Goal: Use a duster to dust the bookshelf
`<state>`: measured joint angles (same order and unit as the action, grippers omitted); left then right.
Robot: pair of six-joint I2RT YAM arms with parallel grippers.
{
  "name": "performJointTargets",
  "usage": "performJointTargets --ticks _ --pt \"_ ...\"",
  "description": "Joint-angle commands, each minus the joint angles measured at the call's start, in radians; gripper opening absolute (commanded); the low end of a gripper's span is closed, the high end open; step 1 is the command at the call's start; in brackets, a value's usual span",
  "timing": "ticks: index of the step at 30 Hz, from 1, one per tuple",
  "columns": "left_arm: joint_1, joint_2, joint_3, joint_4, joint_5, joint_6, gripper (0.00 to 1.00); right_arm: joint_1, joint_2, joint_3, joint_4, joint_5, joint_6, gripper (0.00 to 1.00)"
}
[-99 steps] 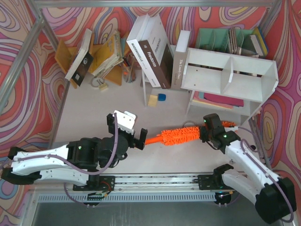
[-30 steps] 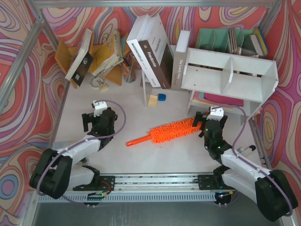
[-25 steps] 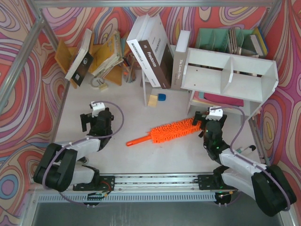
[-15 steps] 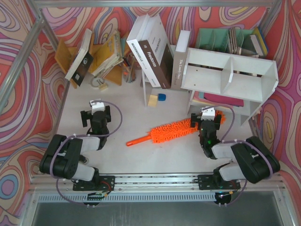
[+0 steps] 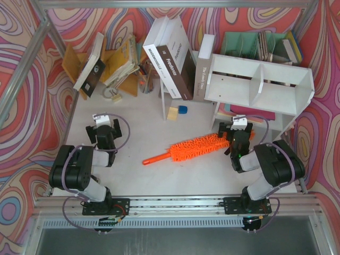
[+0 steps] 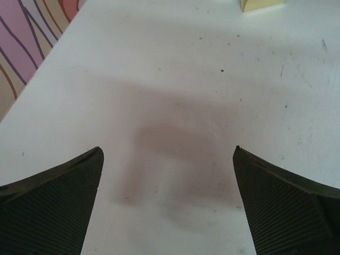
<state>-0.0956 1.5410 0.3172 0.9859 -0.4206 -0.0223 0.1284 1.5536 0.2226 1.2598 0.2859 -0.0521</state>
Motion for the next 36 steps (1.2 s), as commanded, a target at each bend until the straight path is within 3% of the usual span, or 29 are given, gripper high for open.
performJointTargets --ticks 1,3,36 --pt "0.017 0.006 0.026 0.0 0.013 -0.047 0.98 -0.022 0.092 0.035 0.106 -0.09 0.007 0.99" --pt "0.019 -0.012 0.044 -0.064 0.012 -0.054 0.98 -0.032 0.114 0.036 0.127 -0.092 0.016 0.99" --pt "0.03 0.0 0.047 -0.056 0.029 -0.06 0.98 -0.033 0.136 0.086 0.05 -0.07 0.021 0.99"
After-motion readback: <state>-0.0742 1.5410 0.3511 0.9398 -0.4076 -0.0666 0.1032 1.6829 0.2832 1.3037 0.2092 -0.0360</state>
